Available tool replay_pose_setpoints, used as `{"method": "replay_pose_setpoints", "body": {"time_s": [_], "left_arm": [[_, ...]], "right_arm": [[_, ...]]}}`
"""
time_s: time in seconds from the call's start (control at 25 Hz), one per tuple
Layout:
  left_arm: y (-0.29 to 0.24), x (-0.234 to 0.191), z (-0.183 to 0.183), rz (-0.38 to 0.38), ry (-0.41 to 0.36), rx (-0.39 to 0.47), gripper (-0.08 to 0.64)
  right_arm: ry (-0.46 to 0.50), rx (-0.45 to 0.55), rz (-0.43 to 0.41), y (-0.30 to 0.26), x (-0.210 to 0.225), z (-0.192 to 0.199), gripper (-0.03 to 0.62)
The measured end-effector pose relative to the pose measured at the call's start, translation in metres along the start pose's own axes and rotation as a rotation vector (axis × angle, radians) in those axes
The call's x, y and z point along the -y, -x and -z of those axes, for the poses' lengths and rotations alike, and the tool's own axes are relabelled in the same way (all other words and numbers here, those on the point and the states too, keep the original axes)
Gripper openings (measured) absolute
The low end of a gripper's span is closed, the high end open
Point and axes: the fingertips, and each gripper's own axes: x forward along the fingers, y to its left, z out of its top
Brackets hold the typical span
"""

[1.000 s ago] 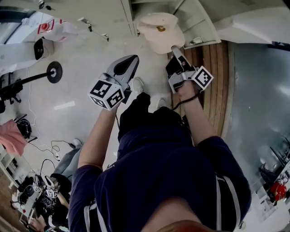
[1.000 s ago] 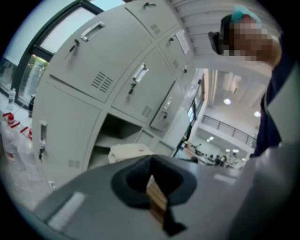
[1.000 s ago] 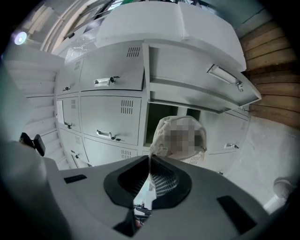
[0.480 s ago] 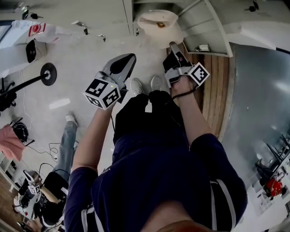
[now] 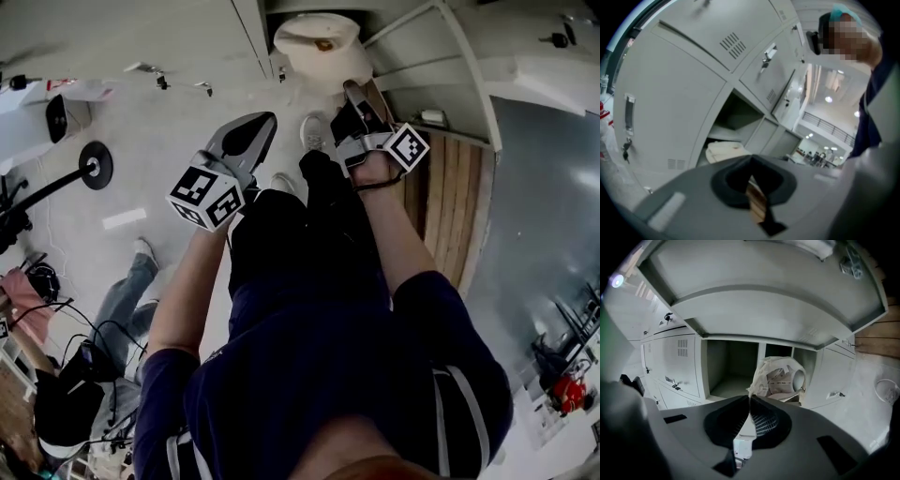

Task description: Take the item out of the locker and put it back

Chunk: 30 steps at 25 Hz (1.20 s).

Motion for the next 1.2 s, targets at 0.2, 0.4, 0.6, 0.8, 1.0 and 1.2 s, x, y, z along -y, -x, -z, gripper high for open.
{"method": "replay_pose_setpoints", "body": {"time_s": [0.2, 0.4, 0.6, 0.8, 1.0, 1.2], "left_arm": [[-0.021, -0.024, 0.014, 0.009, -0.012, -0.001, 0.003], [-0.05, -0.064, 0.027, 0.017, -0.023, 0.0, 0.003], [-0.061, -0.087, 0.037, 0.004, -0.031, 0.024, 0.003], [-0.07, -0.103, 0.044, -0.005, -0.05, 0.046, 0.003], [-0.076, -0.113, 0.053, -0.005, -0.06, 0.054, 0.003], [-0.081, -0.119, 0.057, -0.005, -0.07, 0.075, 0.003]], "right_arm": [[0.002, 0.009, -0.041, -0.025, 0.028, -0.009, 0.017], [0.002, 0.019, -0.067, -0.07, 0.073, -0.024, 0.017], [-0.009, 0.027, -0.104, -0.099, 0.093, -0.029, 0.017], [-0.016, 0.037, -0.144, -0.123, 0.111, -0.036, 0.017], [-0.002, 0.048, -0.16, -0.139, 0.124, -0.039, 0.017], [0.004, 0.049, -0.163, -0.149, 0.136, -0.04, 0.017]]}}
